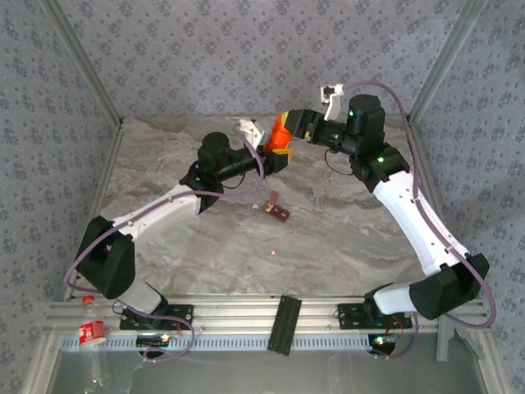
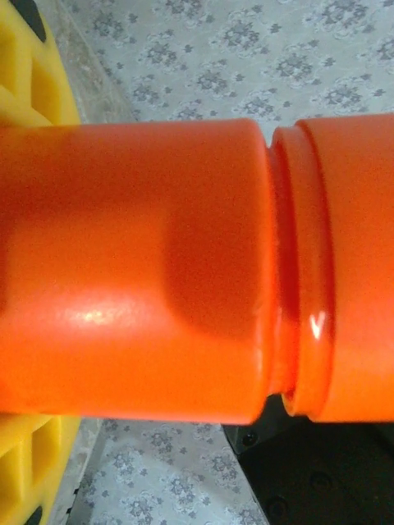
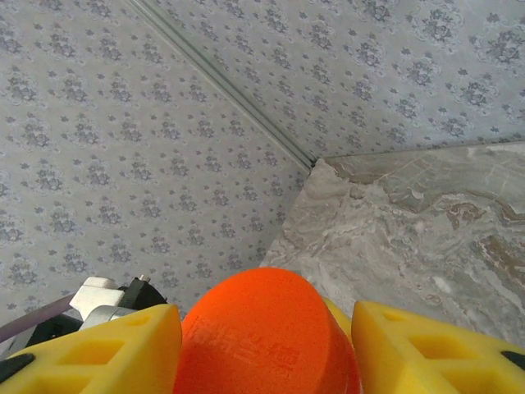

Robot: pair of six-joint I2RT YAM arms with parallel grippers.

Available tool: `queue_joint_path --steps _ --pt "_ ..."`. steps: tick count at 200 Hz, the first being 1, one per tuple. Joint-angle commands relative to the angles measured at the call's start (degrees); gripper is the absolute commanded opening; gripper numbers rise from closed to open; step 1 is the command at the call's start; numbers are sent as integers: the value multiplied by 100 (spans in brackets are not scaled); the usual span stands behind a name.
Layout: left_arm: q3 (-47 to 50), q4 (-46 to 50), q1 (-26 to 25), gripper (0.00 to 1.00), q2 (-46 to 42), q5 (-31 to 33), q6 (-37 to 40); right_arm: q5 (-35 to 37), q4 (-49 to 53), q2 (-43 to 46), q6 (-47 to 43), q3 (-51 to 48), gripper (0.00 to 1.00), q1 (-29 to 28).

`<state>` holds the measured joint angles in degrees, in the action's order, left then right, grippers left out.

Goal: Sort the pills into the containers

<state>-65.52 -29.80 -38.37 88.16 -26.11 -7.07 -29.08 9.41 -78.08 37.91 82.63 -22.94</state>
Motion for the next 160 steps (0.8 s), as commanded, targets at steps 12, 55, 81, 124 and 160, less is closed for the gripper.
queue_joint_path --steps 12,55,81,124,160 --pt "-59 -779 42 0 -250 262 -248 7 209 88 -139 -241 56 -101" --pt "120 -1247 42 0 -285 830 -448 37 171 84 -126 -596 52 -282" --pt "119 -1335 55 0 -291 1062 -467 72 163 106 -99 -907 50 -420" --pt "46 -1201 56 0 -266 1125 -295 200 246 222 -132 -1050 50 -460" --pt "-14 -770 55 0 -288 843 111 12 377 327 -135 -788 54 -162"
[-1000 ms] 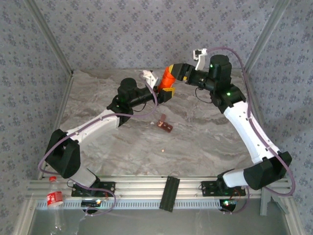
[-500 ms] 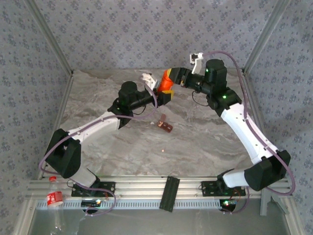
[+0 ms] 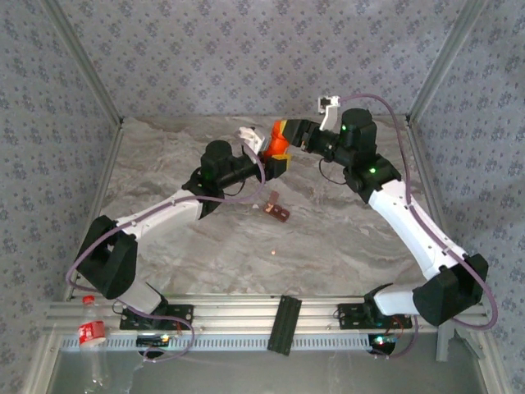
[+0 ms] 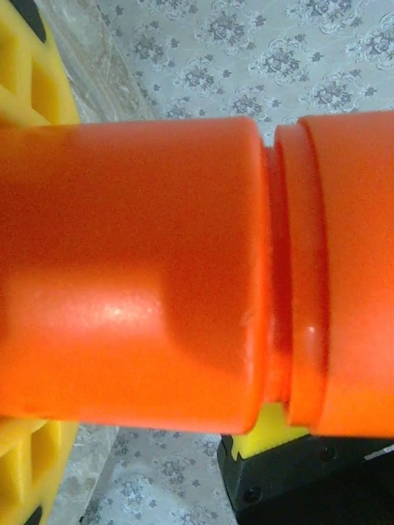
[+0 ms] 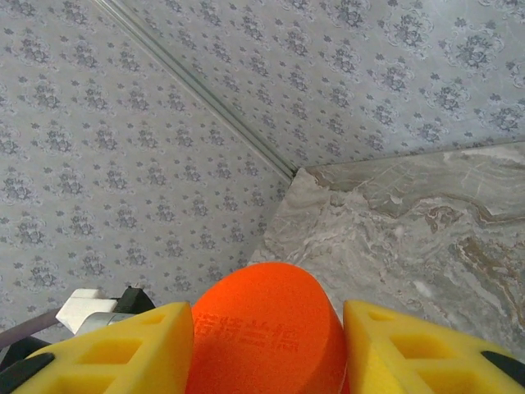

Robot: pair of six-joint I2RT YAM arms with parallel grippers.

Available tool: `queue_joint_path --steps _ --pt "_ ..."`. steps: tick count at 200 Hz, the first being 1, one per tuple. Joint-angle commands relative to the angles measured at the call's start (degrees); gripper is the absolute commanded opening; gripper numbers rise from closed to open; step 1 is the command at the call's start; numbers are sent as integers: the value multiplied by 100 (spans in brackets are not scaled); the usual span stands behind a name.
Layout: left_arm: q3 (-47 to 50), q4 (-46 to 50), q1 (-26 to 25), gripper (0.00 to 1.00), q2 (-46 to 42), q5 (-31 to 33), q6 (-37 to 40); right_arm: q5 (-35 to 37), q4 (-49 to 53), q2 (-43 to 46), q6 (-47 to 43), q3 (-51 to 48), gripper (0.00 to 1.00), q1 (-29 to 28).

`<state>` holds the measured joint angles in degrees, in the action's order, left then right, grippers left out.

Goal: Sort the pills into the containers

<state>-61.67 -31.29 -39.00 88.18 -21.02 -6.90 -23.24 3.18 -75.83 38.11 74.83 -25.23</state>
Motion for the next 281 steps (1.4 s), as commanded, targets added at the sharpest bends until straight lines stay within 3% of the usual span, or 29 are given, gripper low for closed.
queue_joint_path --steps 1,35,63,113,148,223,247,281 --pt "-398 -601 115 0 -291 330 110 -578 991 107 -155 -1 55 82" --pt "-287 -333 110 0 -344 247 618 -780 905 338 -399 330 74 635" --pt "-257 -203 108 0 -350 165 851 -1093 981 279 -549 753 81 929" --pt "-444 26 88 0 -295 -59 926 -1278 1463 -204 -921 1478 90 713" --pt "-504 78 60 0 -292 -97 927 -828 1762 -401 -1156 1666 90 336" --pt "-556 123 33 0 -274 -122 888 -717 1917 -444 -1426 1618 85 17" --pt "-579 118 31 0 -264 -122 881 -757 1927 -458 -1441 1597 78 13" --pt "-624 131 24 0 -248 -130 860 -876 1917 -482 -1504 1588 57 30"
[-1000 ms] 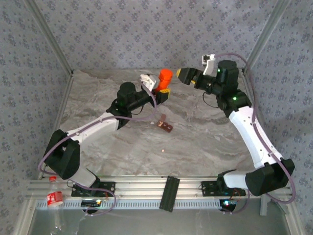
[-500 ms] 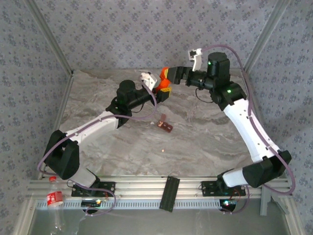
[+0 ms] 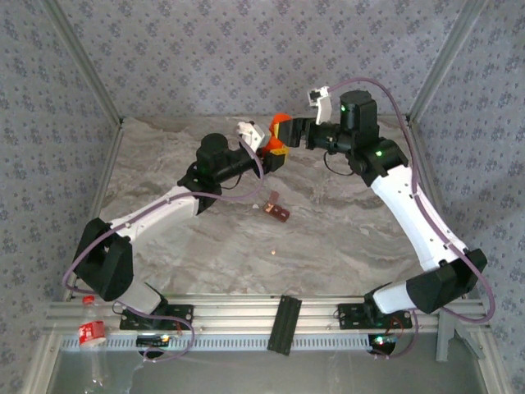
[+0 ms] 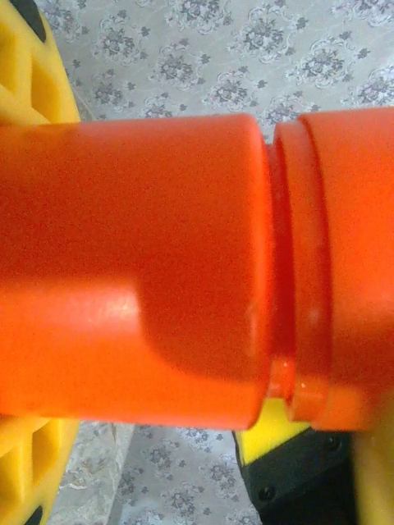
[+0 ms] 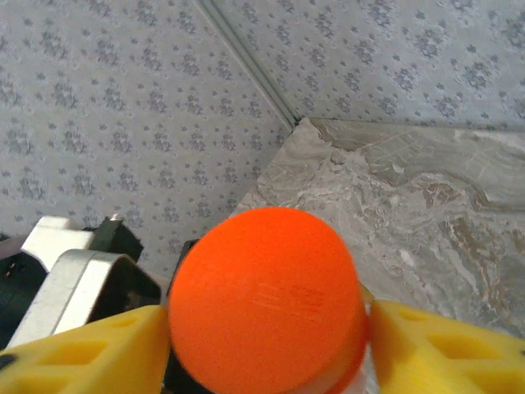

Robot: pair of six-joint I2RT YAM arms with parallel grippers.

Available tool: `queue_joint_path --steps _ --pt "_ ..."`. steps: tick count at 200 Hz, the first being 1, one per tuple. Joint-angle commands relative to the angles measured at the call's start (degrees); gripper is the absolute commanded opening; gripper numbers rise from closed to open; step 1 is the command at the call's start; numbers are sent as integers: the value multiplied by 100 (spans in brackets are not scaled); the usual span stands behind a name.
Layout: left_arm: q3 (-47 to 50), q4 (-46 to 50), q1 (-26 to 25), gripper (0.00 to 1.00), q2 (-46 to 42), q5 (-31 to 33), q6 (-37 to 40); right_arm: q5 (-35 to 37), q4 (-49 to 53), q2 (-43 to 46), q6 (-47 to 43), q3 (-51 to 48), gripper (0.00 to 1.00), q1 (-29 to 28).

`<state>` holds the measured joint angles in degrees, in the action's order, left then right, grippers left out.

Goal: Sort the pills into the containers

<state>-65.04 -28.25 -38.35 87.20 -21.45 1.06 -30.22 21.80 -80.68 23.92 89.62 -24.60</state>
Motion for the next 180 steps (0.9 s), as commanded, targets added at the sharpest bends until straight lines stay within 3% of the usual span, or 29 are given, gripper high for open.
queue_joint_path --steps 1,39,74,109,143,180 --pt "-289 -172 -41 0 -150 -87 63 -187 58 6 -87 108 57 -35" --pt "-334 -124 -45 0 -184 -248 33 -707 -36 -17 -538 62 42 285" --pt "-376 -64 -6 0 -268 -886 -231 -2222 -833 63 -1271 -371 42 1050" --pt "-371 -65 49 0 -380 -1538 -590 -3058 -968 -197 -1299 -243 46 1537" --pt "-258 -25 49 0 -442 -1356 -603 -2611 -1487 -32 -400 -475 78 1737" --pt "-251 -65 42 0 -388 -1300 -593 -1331 -1409 235 541 -507 85 1302"
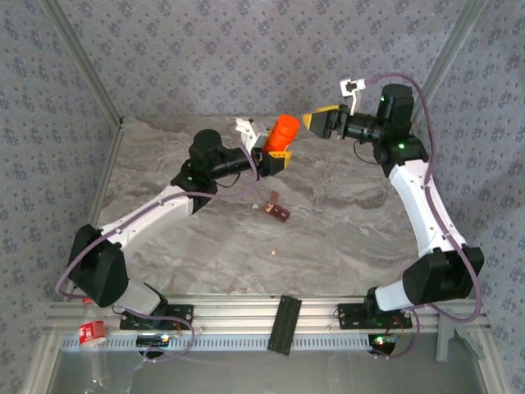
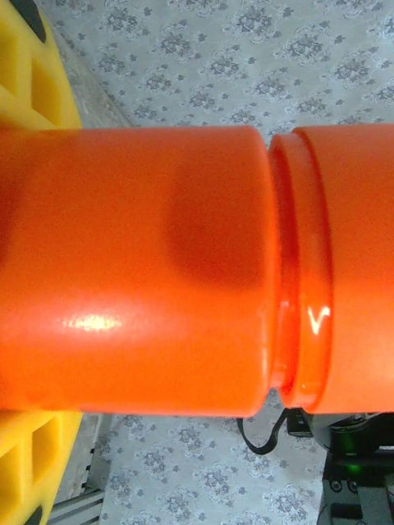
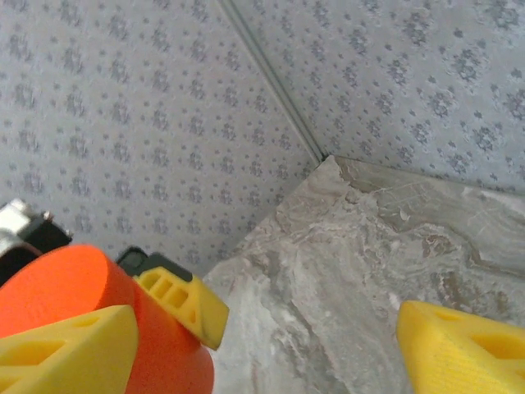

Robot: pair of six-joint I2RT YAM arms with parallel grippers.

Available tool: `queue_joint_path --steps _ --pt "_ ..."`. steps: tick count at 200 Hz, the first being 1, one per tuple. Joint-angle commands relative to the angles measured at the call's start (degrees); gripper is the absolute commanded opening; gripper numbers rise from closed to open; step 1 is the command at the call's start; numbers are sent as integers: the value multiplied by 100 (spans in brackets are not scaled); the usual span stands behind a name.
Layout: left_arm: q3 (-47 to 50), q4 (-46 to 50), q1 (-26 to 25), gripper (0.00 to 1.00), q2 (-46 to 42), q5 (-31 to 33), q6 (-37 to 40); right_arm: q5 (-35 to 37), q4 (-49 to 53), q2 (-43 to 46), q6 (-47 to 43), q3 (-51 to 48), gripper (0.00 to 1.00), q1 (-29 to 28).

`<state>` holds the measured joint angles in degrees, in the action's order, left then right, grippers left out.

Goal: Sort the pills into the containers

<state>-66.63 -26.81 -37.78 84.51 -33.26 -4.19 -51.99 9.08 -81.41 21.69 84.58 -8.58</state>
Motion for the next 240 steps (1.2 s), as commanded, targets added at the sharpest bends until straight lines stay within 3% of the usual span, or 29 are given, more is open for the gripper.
queue_joint_path --steps 1,43,143,187,196,217,240 --pt "-98 -206 -17 0 -119 -120 -66 882 -114 313 761 7 85 -319" --pt "-131 -156 -10 0 -90 -120 -61 1835 284 306 613 160 88 -1068" --pt "-198 -161 -35 0 -11 -91 -83 1810 751 94 126 525 80 -1646" --pt "-271 -123 -28 0 22 -91 -65 1856 902 164 -65 489 63 -1717" --pt "-280 -123 -36 0 25 -85 -67 1851 893 170 -69 490 65 -1716" --pt "-284 -124 -33 0 47 -85 -66 1967 889 236 -71 505 81 -1708" --pt "-285 -122 -29 0 74 -93 -78 2016 868 320 -26 540 82 -1647"
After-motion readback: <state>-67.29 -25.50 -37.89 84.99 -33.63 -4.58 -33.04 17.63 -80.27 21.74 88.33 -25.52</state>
